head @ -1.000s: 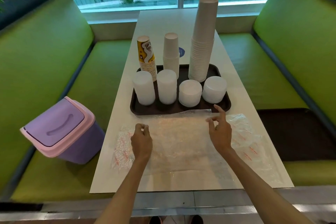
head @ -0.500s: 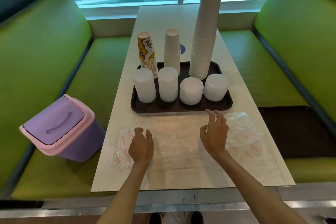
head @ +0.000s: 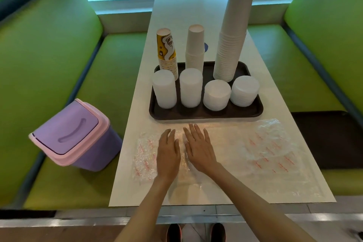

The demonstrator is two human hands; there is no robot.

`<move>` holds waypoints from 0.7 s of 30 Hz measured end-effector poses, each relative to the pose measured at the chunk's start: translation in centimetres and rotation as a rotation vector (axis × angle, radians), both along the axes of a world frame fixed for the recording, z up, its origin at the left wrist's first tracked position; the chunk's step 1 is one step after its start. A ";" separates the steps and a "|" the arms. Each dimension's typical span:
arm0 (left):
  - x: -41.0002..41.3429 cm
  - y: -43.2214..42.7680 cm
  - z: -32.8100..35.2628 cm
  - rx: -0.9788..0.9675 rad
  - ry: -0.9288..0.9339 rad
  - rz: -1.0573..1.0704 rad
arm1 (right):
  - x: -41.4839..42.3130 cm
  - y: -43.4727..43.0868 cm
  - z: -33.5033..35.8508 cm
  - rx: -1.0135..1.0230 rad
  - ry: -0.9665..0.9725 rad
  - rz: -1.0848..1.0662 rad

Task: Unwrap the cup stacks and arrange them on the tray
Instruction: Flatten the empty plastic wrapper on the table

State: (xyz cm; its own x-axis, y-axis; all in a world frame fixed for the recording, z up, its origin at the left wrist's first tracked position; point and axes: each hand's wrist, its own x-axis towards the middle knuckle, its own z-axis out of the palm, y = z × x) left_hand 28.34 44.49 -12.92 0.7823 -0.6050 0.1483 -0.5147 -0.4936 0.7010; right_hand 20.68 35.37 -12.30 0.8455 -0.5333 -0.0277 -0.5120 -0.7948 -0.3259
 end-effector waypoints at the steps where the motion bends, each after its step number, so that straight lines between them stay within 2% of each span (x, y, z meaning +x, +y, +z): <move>1: 0.0 -0.1 -0.5 0.035 0.012 -0.045 | 0.1 0.0 0.0 0.000 0.021 0.003; 5: 0.7 -0.1 -2.4 0.300 -0.097 -0.222 | -0.2 -0.4 -1.1 0.036 0.076 0.007; 8: 1.0 0.0 -2.9 0.420 -0.165 -0.263 | -0.4 -0.6 -1.7 0.021 0.125 0.003; 13: 1.1 -0.1 -3.8 0.430 -0.263 -0.229 | -1.0 -0.9 -2.9 0.053 0.084 0.008; 21: 1.0 0.0 -3.9 0.442 -0.243 -0.240 | -3.8 -3.4 -3.4 -0.013 0.093 -0.009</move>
State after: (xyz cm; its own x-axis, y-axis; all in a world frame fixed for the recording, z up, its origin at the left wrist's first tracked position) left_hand 29.29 44.52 -16.80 0.5902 -0.8073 -0.0011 -0.7696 -0.5630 0.3012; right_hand 16.86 31.93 -15.68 0.8345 -0.5421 -0.0986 -0.5470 -0.7936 -0.2666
